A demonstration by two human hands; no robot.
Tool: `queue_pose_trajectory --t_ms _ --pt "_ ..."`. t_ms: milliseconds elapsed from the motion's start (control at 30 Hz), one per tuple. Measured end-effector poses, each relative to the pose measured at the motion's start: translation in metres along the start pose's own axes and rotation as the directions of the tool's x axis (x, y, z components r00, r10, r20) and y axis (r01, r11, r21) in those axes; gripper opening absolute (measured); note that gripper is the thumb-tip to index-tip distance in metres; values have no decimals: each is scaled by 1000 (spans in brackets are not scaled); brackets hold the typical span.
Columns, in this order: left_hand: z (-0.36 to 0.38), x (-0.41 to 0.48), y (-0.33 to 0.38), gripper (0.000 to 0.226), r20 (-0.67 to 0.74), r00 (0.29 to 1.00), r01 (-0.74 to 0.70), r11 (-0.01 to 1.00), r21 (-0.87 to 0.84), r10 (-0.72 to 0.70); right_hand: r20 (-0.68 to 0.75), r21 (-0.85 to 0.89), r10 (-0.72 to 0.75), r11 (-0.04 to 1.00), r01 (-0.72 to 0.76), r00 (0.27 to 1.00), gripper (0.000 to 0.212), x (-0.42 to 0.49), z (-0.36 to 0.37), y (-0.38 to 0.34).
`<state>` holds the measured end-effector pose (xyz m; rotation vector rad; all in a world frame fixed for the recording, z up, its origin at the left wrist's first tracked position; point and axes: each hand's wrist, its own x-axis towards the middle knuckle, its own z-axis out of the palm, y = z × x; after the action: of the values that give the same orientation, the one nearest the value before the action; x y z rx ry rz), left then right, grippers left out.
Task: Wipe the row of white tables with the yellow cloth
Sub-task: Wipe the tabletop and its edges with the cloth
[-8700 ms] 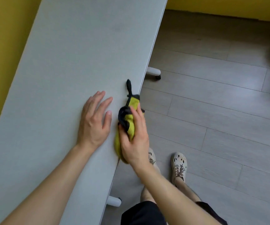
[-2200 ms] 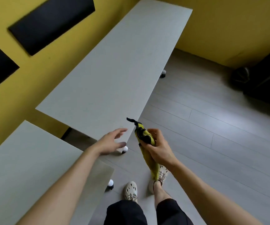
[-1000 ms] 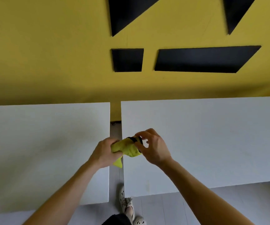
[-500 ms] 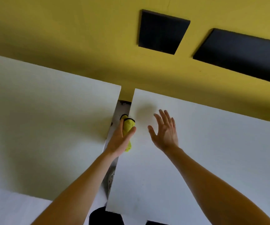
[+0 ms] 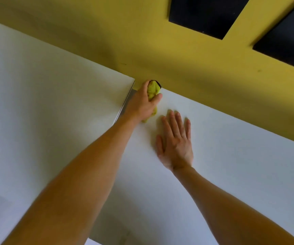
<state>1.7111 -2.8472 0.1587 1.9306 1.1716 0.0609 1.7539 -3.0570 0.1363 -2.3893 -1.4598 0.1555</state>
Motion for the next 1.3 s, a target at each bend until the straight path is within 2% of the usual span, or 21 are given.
queue_pose_trajectory --t_ms 100,167,300,367,500,567,800,900,1000,1067,1167,1233,1300 --pt "11 -6 -1 79 -39 998 -46 999 18 46 -6 -4 2 1000 -2 1000 63 2 -1 1" --pt "5 -50 -26 83 -53 997 -50 999 19 51 -12 2 0 1000 0 1000 64 0 -2 -2" --pt "2 -124 -61 75 -38 999 -19 999 31 20 -18 22 11 1000 -11 1000 66 0 -1 -3" --pt "2 -98 -57 73 -10 1000 12 997 72 -11 -28 34 11 999 -10 1000 67 2 0 0" --pt "4 -1 -10 71 15 1000 -28 999 22 28 -22 3 15 1000 -15 1000 69 4 0 1" --pt "8 13 -2 68 11 999 -35 999 -14 35 -31 -4 20 1000 -20 999 70 2 1 1" --pt "-9 -144 -90 76 74 997 -1 996 -89 7 -60 -3 15 1000 -15 998 70 5 -1 -3" --pt "-9 -113 -76 70 86 996 5 1000 -12 -4 -62 -23 20 1000 -21 998 70 5 -1 -2" --pt "3 -41 -37 69 63 995 -83 996 24 81 -77 -41 14 999 -18 997 69 3 2 -1" --pt "7 -29 -27 71 26 994 -109 993 49 108 -86 -53 19 998 -24 996 68 3 2 1" --pt "-1 -98 -67 68 47 997 -66 997 -44 68 -65 -69 45 996 -50 997 70 3 0 -4" --pt "-17 -167 -108 62 129 991 54 990 -128 -38 -48 -83 38 996 -41 998 69 3 -4 -6" --pt "-29 -216 -142 56 223 972 104 989 -109 -77 -40 -109 25 994 -29 999 66 4 -6 -8"
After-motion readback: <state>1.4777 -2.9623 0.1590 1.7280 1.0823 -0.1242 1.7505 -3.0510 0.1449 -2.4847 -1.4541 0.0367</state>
